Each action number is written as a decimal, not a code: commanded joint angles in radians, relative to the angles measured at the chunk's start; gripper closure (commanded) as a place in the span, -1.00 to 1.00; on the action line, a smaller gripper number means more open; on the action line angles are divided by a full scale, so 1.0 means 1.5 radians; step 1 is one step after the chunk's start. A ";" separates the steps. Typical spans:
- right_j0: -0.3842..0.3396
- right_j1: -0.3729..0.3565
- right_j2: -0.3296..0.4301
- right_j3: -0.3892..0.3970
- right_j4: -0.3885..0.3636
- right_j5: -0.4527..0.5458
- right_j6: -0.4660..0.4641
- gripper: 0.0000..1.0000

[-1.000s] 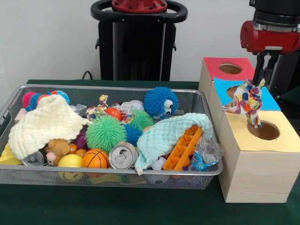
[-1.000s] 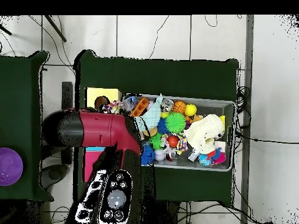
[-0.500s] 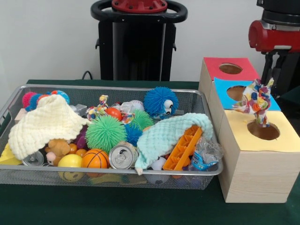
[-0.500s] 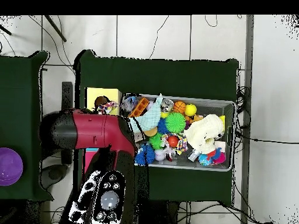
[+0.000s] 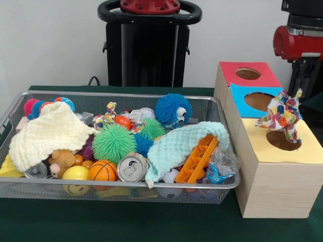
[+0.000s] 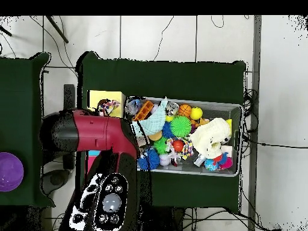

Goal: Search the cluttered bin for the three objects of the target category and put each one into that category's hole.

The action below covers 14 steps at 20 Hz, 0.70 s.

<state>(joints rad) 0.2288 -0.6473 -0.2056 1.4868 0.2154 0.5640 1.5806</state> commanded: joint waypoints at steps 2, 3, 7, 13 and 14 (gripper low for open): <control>-0.006 0.057 0.039 -0.067 0.017 0.015 0.144 1.00; -0.006 0.059 0.039 -0.069 0.016 0.014 0.144 1.00; -0.006 0.057 0.041 -0.062 0.017 0.003 0.144 1.00; -0.006 0.059 0.044 -0.060 0.018 -0.008 0.144 1.00; -0.006 0.059 0.044 -0.061 0.017 -0.009 0.144 1.00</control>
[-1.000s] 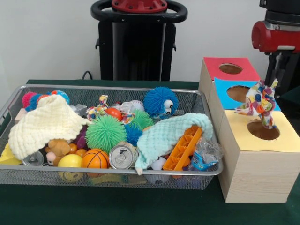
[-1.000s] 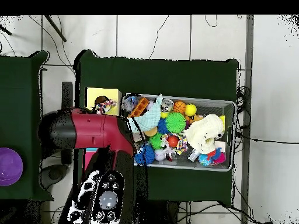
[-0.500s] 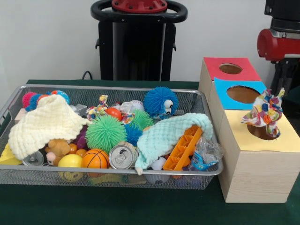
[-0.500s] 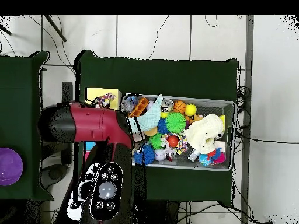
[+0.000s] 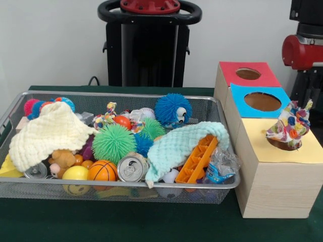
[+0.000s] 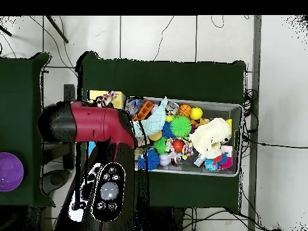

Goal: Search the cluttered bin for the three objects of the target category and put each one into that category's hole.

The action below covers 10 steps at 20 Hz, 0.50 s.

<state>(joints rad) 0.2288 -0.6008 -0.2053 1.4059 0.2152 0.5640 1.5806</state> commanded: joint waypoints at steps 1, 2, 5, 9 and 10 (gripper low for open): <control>-0.006 0.030 0.044 -0.011 0.017 -0.008 0.144 1.00; -0.007 0.030 0.044 -0.012 0.017 -0.008 0.144 1.00; -0.005 0.032 0.040 -0.013 0.014 -0.015 0.145 1.00; -0.014 0.035 0.039 -0.019 0.006 -0.022 0.132 1.00; -0.019 0.036 0.042 -0.021 0.005 -0.022 0.125 1.00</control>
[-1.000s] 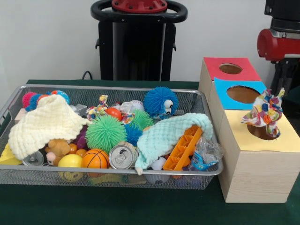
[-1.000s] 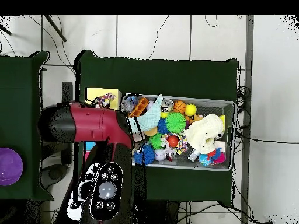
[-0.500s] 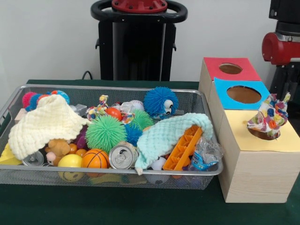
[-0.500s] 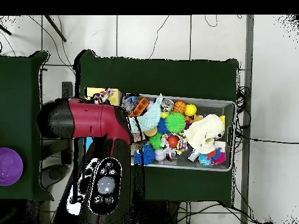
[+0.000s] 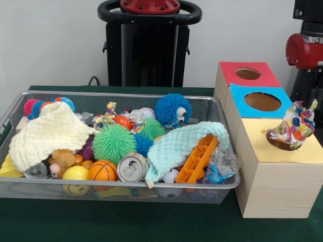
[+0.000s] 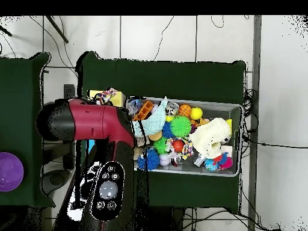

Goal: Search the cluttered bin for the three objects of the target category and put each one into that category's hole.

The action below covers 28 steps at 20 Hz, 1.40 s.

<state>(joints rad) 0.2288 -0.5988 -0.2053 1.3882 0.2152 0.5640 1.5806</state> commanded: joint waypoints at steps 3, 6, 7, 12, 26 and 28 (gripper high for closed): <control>-0.025 0.035 0.044 -0.005 0.003 -0.029 0.120 1.00; -0.029 0.031 0.044 0.008 0.001 -0.043 0.119 1.00; -0.031 0.030 0.044 0.011 -0.001 -0.047 0.118 1.00; -0.035 0.030 0.046 0.022 -0.003 -0.067 0.117 1.00; -0.032 0.029 0.029 0.032 -0.011 -0.062 0.119 1.00; -0.034 0.027 0.028 0.039 -0.013 -0.067 0.119 1.00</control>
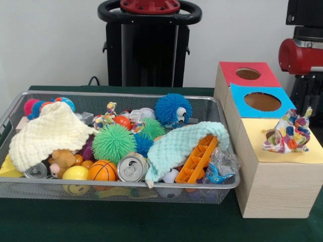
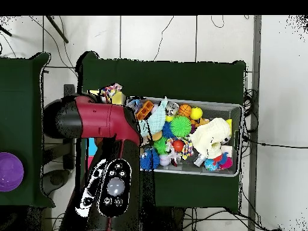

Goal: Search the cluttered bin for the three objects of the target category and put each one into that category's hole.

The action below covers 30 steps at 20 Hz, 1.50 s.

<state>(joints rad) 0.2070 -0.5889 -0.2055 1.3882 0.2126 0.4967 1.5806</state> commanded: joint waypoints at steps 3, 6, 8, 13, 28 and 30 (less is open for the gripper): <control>-0.019 0.019 0.024 0.044 -0.014 -0.025 0.120 1.00; -0.015 0.019 0.015 0.048 -0.016 -0.018 0.125 1.00; -0.016 0.016 0.014 0.054 -0.015 -0.016 0.126 1.00; -0.010 0.014 0.002 0.057 -0.018 -0.009 0.131 1.00; -0.041 0.007 0.015 0.085 -0.017 -0.011 0.106 1.00; -0.044 0.007 0.017 0.092 -0.014 -0.010 0.109 1.00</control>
<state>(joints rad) 0.1887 -0.5864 -0.2258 1.4024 0.2107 0.4967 1.5806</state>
